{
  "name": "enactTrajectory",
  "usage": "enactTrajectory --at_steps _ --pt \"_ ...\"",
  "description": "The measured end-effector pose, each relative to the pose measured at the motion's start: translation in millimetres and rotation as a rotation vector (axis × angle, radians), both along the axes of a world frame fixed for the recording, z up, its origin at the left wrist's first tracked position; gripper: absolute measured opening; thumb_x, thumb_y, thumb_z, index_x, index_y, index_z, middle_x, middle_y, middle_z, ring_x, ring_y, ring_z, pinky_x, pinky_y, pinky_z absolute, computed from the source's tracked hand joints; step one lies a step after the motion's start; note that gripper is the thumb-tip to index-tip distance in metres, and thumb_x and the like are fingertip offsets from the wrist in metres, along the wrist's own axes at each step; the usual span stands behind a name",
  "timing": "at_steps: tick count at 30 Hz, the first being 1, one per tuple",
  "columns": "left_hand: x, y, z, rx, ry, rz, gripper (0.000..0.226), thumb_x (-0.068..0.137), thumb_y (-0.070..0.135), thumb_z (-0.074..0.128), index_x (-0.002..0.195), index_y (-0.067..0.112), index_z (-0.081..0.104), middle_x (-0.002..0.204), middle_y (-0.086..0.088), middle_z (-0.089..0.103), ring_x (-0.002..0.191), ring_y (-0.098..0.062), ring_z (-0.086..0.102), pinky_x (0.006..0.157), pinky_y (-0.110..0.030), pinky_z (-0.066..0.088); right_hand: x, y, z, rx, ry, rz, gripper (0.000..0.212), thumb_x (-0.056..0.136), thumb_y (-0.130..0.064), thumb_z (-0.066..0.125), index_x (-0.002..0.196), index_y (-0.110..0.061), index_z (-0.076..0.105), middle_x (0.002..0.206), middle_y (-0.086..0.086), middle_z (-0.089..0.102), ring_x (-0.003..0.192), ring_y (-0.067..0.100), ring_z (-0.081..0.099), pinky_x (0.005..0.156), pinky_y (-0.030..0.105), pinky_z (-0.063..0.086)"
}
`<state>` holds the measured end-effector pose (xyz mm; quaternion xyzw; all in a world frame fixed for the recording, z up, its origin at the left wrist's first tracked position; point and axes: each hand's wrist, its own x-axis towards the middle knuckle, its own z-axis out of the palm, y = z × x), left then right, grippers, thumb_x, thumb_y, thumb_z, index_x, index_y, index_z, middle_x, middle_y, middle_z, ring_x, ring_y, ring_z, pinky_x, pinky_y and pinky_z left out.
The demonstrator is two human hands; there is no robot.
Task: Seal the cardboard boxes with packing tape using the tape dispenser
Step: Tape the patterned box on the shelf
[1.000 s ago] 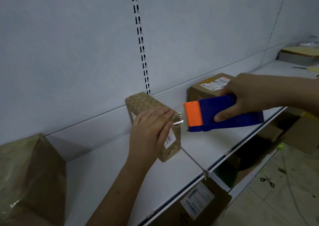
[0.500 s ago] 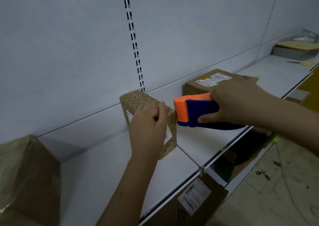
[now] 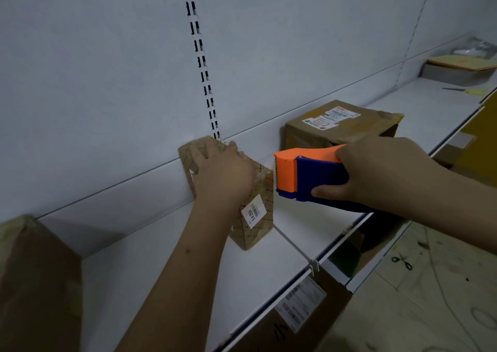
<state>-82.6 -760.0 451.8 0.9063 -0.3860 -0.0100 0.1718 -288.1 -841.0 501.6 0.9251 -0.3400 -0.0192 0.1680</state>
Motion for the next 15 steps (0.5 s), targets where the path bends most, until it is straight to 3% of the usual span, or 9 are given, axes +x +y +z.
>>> enactTrajectory --at_steps 7,15 --pt "-3.2 8.5 2.1 -0.068 0.068 -0.050 0.046 0.107 0.029 0.025 0.151 0.022 0.036 0.163 -0.015 0.013 0.150 -0.038 0.000 0.115 -0.060 0.021 -13.6 -8.3 8.7 0.090 0.097 -0.019 0.077 0.075 -0.084 0.039 0.122 -0.026 0.053 0.068 -0.014 0.048 0.059 0.000 0.050 0.051 0.013 0.037" --pt "-1.8 10.6 1.6 -0.062 0.059 -0.071 0.048 0.106 0.030 0.026 0.152 0.021 0.035 0.164 -0.017 0.010 0.151 -0.039 0.000 0.117 -0.060 0.020 -24.4 -7.8 12.2 0.171 0.139 -0.031 0.083 0.063 -0.085 0.029 0.119 -0.028 0.053 0.066 -0.014 0.050 0.058 -0.001 0.052 0.051 0.010 0.034"
